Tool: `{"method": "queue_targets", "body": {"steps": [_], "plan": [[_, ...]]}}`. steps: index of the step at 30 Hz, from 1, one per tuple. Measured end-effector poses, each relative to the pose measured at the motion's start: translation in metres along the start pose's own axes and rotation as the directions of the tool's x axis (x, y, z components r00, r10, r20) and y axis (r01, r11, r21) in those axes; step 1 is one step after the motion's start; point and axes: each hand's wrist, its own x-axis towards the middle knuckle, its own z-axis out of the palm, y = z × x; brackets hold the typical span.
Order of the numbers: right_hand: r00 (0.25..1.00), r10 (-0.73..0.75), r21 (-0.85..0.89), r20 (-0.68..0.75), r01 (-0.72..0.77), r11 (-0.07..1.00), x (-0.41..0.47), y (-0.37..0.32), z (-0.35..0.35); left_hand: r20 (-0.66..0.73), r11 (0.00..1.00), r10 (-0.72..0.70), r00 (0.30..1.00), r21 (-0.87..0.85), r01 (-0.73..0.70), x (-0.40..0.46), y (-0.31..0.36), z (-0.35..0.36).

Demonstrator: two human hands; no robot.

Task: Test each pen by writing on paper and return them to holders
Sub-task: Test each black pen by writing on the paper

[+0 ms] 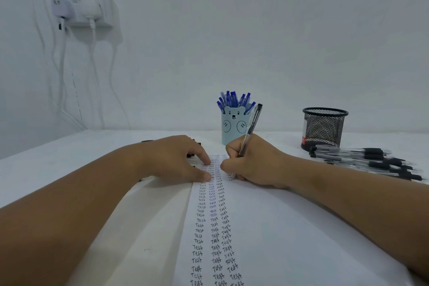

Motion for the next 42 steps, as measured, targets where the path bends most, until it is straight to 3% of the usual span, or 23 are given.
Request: {"method": "queue_targets", "body": {"steps": [37, 39, 42], "plan": [[0.998, -0.065, -0.108, -0.017, 0.063, 0.992, 0.0017, 0.0039, -0.0019, 0.011, 1.000, 0.011, 1.000, 0.004, -0.011, -0.0007, 0.0005, -0.0008], [0.997, -0.056, -0.058, -0.048, 0.053, 0.997, 0.0010, 0.0037, -0.0015, 0.010, 1.000, 0.015, 1.000, 0.001, -0.015, -0.0011, -0.0005, -0.0011], [0.987, 0.019, 0.182, -0.157, 0.010, 0.983, -0.0007, 0.0010, -0.0032, 0.009, 1.000, 0.019, 1.000, -0.011, -0.019, -0.0014, -0.0033, -0.0006]]}}
